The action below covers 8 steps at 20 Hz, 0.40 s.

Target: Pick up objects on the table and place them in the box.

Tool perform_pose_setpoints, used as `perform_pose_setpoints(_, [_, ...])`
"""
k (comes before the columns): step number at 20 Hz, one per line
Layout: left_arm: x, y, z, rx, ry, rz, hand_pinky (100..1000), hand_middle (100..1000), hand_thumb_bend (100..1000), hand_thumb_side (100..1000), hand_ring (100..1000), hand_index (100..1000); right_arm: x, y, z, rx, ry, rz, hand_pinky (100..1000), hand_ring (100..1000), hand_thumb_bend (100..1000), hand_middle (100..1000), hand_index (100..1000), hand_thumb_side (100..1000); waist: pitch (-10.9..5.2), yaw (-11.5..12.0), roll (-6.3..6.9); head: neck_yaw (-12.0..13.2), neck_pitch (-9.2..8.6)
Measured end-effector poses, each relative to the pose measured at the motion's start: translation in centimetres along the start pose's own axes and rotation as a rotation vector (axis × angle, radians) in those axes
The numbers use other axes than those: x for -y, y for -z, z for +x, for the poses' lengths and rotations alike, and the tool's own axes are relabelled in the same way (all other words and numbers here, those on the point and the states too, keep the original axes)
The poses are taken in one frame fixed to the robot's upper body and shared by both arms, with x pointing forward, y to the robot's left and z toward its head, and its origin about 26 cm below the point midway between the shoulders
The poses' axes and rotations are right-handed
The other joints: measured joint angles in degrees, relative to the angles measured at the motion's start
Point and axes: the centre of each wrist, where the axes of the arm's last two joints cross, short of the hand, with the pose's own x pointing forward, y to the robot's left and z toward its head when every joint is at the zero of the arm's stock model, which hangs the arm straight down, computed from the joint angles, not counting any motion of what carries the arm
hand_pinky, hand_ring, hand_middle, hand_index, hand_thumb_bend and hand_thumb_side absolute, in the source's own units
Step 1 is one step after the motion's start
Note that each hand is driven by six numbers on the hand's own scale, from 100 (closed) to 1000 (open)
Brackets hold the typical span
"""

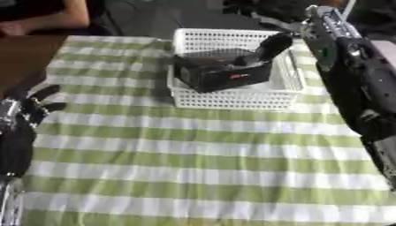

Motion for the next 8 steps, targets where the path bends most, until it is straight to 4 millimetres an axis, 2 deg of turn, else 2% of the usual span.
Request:
perform_pose_setpoints(2, [-0.1,-0.1,0.0,-0.004,0.003,0.002,736,966,100,1000,877,902,1.0,-1.0,-0.5,0.036,-0.01,-0.037,1000,1000,598,999,1000,742,-0.24,-0.37,-0.37,0.54,0.04])
perform_pose_setpoints(5, [-0.3,-0.2,-0.1,-0.009,0.016,0.006,736,967,100,1000,878,902,2.1,-3.3,-1.1,0.097,-0.01,-0.099,892,932,561,951,1000,731,-0.34,-1.02,-0.98,1.35,0.06])
perform_pose_setpoints(8, [-0.4,-0.3,-0.1,-0.009,0.02,0.009,736,966,100,1000,877,901,3.3,-5.9,-0.9,0.156,-0.003,-0.159,843,897,559,929,992,727,-0.45,-1.36,-1.28,2.01,0.06])
